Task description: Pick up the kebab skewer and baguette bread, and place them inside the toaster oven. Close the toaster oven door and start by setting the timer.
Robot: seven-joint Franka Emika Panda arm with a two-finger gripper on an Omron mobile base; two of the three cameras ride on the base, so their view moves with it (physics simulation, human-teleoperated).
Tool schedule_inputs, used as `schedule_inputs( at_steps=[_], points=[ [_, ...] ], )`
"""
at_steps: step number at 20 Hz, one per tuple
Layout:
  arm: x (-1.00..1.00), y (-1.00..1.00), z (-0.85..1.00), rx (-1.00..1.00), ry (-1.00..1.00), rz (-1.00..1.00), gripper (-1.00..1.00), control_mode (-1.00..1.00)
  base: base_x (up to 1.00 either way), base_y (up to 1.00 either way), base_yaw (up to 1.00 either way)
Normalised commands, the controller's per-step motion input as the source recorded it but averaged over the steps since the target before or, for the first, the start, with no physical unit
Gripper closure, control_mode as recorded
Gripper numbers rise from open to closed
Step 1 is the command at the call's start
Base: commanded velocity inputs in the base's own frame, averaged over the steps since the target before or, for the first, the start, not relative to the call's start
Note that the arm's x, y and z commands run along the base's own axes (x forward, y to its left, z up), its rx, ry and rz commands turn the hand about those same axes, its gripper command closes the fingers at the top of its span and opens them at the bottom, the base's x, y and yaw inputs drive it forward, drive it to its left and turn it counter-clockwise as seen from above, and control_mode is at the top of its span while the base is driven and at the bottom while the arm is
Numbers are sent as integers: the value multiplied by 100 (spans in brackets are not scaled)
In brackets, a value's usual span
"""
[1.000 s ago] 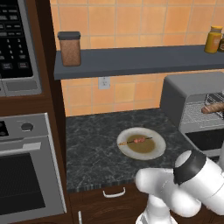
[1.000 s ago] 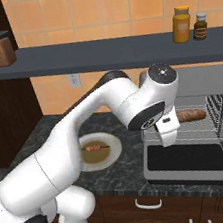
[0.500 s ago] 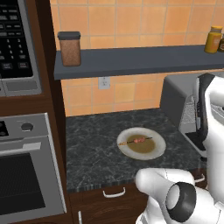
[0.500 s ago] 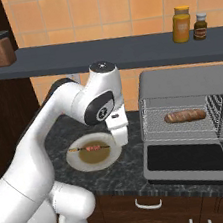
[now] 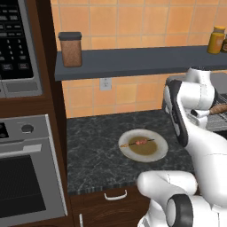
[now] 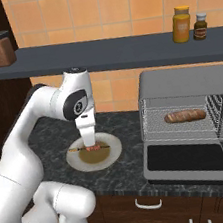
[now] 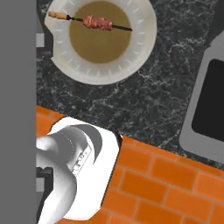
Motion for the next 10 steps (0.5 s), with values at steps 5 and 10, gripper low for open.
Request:
schedule_inputs(
  at_steps=[5,10],
  points=[
    [57,46,-50,1,1,0,-100,-100,0,0,0],
    [91,29,-59,5,0,-1,-100,-100,0,0,0]
  ],
)
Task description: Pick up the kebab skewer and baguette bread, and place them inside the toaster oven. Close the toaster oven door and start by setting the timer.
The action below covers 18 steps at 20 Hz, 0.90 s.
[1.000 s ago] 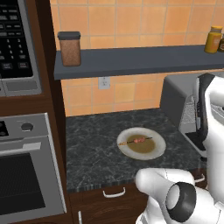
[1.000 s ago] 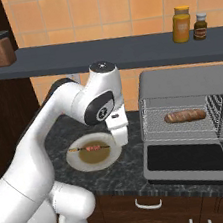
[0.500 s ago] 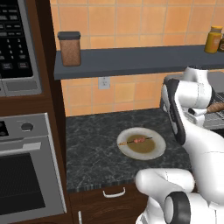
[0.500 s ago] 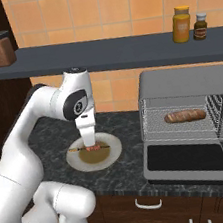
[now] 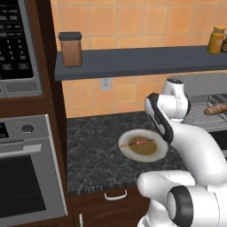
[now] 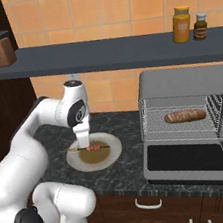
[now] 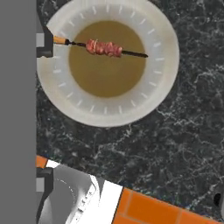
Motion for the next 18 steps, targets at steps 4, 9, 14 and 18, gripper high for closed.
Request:
schedule_inputs(
  at_steps=[4,9,14,18],
  points=[
    [75,1,-56,3,0,0,-100,-100,0,0,0],
    [65,1,-61,1,6,0,-100,-100,0,0,0],
    [58,0,-64,0,9,0,-100,-100,0,0,0],
    [60,14,-52,0,7,0,-100,-100,0,0,0]
  ],
)
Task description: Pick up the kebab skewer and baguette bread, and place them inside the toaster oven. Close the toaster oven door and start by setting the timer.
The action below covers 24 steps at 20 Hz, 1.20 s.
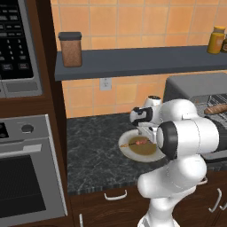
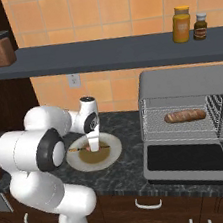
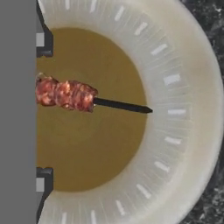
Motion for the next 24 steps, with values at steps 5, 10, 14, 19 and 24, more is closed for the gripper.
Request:
schedule_inputs(
  at_steps=[5,10,14,19,24],
  points=[
    [32,8,-54,-1,8,0,-100,-100,0,0,0],
    [0,0,-31,0,1,1,-100,-100,0,0,0],
    [0,2,-2,0,-1,0,-100,-100,0,0,0],
    [0,0,0,0,0,0,100,-100,0,0,0],
    [-1,0,-1,0,0,0,100,-100,0,0,0]
  ],
)
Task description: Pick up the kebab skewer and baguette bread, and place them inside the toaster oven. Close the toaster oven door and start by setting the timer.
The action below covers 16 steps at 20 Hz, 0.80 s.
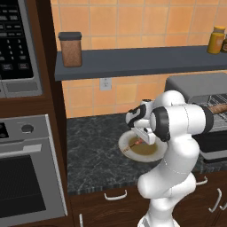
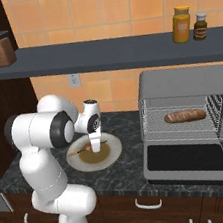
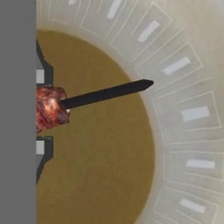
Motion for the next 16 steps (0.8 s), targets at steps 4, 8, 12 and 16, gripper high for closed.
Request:
schedule_inputs(
  at_steps=[4,8,12,16],
  points=[
    [-6,-2,-19,3,-4,0,100,-100,0,0,0],
    [-5,-7,67,4,-9,-1,100,-100,0,0,0],
    [-62,-23,100,5,-3,-2,100,-100,0,0,0],
    [-97,-18,89,0,-16,-1,100,-100,0,0,0]
  ],
)
